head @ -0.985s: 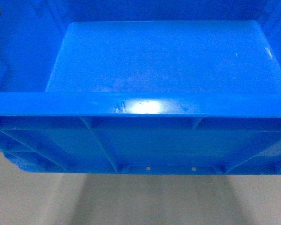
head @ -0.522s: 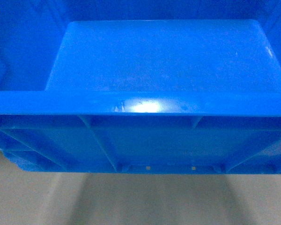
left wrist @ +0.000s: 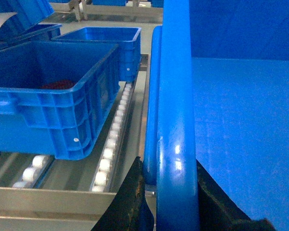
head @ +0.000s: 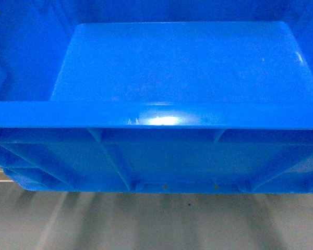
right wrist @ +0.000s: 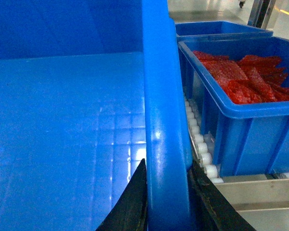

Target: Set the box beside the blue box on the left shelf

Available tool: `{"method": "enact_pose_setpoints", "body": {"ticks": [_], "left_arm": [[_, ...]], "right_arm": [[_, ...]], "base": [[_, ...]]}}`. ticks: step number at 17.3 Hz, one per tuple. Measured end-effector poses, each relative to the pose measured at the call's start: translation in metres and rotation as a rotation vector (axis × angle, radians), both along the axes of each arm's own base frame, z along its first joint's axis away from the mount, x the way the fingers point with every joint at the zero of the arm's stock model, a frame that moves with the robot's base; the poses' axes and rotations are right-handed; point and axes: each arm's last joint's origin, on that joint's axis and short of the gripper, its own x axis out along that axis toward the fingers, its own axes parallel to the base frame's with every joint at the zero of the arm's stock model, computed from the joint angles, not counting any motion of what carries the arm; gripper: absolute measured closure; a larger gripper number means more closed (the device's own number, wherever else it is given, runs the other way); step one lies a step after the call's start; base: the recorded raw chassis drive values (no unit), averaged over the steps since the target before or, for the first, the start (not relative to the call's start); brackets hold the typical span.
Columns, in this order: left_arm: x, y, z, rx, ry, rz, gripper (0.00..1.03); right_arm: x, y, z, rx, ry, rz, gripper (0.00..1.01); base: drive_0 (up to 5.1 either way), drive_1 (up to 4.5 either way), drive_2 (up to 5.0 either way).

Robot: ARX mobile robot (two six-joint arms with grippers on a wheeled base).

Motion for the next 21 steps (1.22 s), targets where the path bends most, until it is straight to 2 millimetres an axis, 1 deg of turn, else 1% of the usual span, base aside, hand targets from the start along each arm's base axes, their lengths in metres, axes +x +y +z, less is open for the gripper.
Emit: {"method": "enact_pose_setpoints", "body": {"ticks": [12,21], "left_arm": [[0.0000,0.0000,0.0000,-0.001,0.000,0.000,0.85],[0.0009,-0.0003,-0.0011,0.002,0.004,0.000,0.85]], "right_arm": [[0.0000,0.0000,0.0001,0.000,-0.001,0.000,0.86],[0.0009,0.0001,-0.0013,0.000,0.007,0.000,0.86]], "base": [[0.0,4.30,-4.3],[0.0,0.00,0.0]]}}
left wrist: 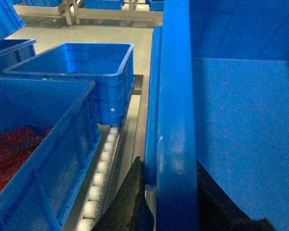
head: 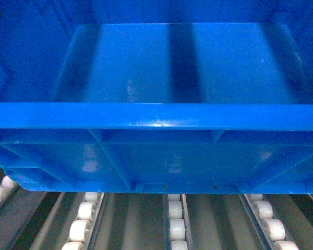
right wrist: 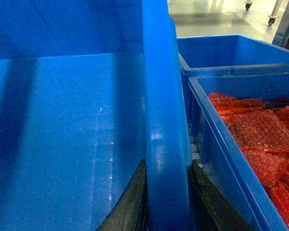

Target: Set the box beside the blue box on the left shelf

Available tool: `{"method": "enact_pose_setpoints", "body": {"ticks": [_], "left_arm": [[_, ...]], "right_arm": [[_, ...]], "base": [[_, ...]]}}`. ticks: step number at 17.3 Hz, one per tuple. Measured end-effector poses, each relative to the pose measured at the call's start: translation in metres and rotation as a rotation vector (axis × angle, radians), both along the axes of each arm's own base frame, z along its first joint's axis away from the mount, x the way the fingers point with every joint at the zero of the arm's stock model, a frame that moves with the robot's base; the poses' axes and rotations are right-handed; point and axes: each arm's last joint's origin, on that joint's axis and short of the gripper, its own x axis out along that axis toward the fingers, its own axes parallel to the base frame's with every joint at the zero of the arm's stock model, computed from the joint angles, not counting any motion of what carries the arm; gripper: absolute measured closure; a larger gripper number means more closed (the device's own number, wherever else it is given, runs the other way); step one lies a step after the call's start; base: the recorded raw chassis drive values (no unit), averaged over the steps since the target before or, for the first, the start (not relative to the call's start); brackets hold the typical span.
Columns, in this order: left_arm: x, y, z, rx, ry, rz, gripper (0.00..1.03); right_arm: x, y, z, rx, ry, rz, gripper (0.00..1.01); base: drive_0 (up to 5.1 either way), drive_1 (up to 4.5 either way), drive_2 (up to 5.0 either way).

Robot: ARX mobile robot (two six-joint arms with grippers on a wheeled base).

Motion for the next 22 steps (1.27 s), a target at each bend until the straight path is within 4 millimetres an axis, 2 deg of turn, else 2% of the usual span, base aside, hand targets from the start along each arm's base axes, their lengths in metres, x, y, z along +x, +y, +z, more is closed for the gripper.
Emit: {"method": "enact_pose_setpoints", "body": {"ticks": [22], "left_arm": [[0.0000,0.0000,0.0000,0.000,0.000,0.000,0.85]], "right_arm": [[0.0000,0.0000,0.0000,0.000,0.000,0.000,0.86]], "base": [[0.0,0.00,0.0]]}}
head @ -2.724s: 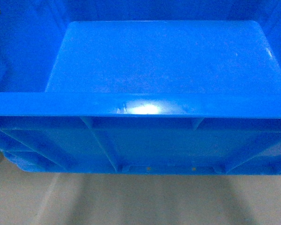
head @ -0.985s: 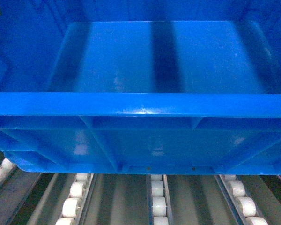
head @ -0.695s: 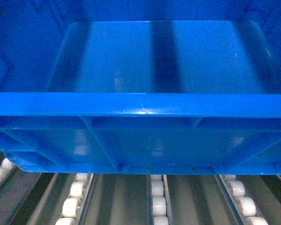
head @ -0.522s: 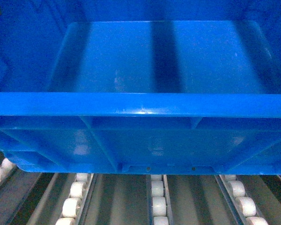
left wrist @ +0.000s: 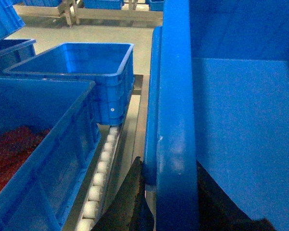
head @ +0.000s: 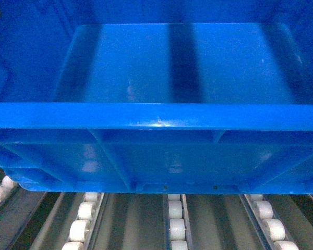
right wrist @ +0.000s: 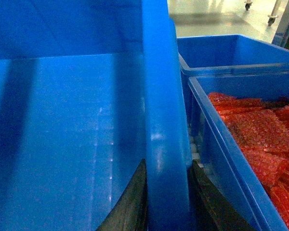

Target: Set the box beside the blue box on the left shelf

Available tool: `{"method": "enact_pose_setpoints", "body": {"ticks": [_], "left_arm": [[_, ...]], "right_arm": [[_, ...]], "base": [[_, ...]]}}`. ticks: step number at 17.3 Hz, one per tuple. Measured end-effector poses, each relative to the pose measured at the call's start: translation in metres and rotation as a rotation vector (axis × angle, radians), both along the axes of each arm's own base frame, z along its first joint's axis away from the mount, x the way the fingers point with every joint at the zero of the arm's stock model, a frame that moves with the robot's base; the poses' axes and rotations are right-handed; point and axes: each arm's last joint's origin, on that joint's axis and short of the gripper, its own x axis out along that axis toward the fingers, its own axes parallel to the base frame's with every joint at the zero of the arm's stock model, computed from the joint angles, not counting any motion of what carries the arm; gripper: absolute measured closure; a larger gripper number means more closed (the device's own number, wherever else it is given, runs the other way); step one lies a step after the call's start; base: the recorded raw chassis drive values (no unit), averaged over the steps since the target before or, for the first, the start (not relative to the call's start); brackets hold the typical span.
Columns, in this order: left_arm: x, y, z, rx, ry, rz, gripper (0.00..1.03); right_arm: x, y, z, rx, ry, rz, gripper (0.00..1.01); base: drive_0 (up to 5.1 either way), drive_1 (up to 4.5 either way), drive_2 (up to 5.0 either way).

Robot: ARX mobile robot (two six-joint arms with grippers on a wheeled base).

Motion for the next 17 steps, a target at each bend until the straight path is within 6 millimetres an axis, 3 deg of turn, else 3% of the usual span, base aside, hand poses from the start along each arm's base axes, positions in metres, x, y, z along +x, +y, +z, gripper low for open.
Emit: {"method": "enact_pose_setpoints", "body": {"ticks": [6,11,17], "left_arm": [[-0.001,-0.002,-0.001,0.014,0.026,0.021,0.85],[-0.003,-0.003,-0.005,0.054,0.125,0.097,0.86],[0.005,-0.007,-0.043,0.054,0.417,0.060,0.86]], "right_arm": [[0.000,0.000,-0.001,-0.005,0.011,0.011,0.86],[-0.001,0.001,-0.008,0.007,0.138,0.066,0.86],[0.008,-0.002,-0.037,0.001,0.372,0.054,0.86]], "base": [[0.0,0.00,0.0],[0.0,0.00,0.0],[0.0,0.00,0.0]]}}
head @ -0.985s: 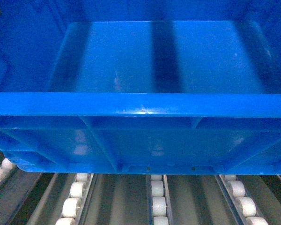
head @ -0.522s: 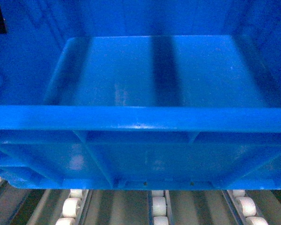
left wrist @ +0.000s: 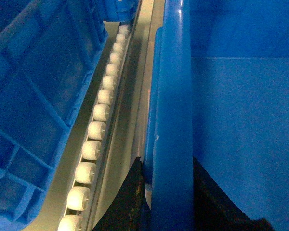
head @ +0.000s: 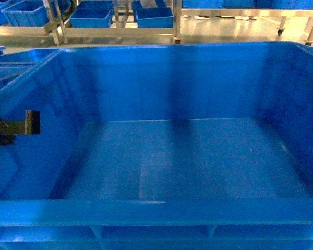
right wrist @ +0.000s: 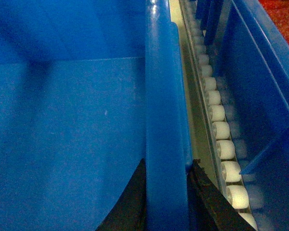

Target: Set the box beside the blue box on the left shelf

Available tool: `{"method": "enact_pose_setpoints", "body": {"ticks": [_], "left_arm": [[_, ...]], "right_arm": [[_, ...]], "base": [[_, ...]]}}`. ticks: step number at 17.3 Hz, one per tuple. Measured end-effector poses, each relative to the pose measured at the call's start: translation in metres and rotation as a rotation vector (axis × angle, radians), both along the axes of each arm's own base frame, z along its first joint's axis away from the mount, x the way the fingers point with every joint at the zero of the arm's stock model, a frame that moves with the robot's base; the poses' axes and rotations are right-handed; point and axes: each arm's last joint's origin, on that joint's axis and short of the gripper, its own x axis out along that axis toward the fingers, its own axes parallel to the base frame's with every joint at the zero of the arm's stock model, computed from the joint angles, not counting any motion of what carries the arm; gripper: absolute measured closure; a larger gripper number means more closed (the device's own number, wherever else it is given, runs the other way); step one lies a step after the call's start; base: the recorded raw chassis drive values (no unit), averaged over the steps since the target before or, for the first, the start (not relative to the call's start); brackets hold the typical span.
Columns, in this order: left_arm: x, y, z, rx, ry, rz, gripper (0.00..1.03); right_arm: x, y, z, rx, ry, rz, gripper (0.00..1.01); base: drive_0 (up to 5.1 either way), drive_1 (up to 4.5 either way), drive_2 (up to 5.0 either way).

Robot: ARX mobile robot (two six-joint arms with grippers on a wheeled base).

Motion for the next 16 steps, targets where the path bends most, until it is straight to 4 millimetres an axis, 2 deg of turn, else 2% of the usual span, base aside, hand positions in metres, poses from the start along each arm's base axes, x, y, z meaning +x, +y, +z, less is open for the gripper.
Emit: {"method": "enact_pose_setpoints", "body": {"ticks": [3,4,9,10,12,13,15,16], "left_arm": [[0.013,0.000,-0.007,0.003,0.011,0.001,0.86],[0.020,-0.001,-0.016,-0.001,0.115,-0.007,0.86],[0.023,-0.003,-0.017,-0.003,0.130,0.005,0.86],[0.023,-0.004,-0.016,-0.007,0.118,0.005,0.85],[0.027,-0.002,-0.012,-0.021,-0.024,0.065,0.63],[0.028,0.001,-0.005,-0.036,-0.084,0.085,0.58],[0.026,0.005,0.017,-0.085,-0.253,0.117,0.43],[0.022,0.007,0.033,-0.133,-0.375,0.111,0.30]], "right_arm": [[0.010,0.003,-0.010,0.014,0.049,0.014,0.86],[0.015,0.005,-0.018,0.004,0.114,0.008,0.86],[0.015,0.006,-0.017,0.002,0.117,0.002,0.86],[0.015,0.006,-0.017,0.004,0.110,0.004,0.82],[0.017,0.008,-0.007,0.024,-0.012,0.060,0.62],[0.017,0.008,0.005,0.034,-0.104,0.073,0.54],[0.015,0.008,0.028,0.049,-0.286,0.072,0.39],[0.013,0.007,0.041,0.057,-0.399,0.052,0.27]], "base": [[0.0,0.00,0.0],[0.0,0.00,0.0],[0.0,0.00,0.0],[0.0,0.00,0.0],[0.0,0.00,0.0],[0.0,0.00,0.0],[0.0,0.00,0.0],[0.0,0.00,0.0]]}}
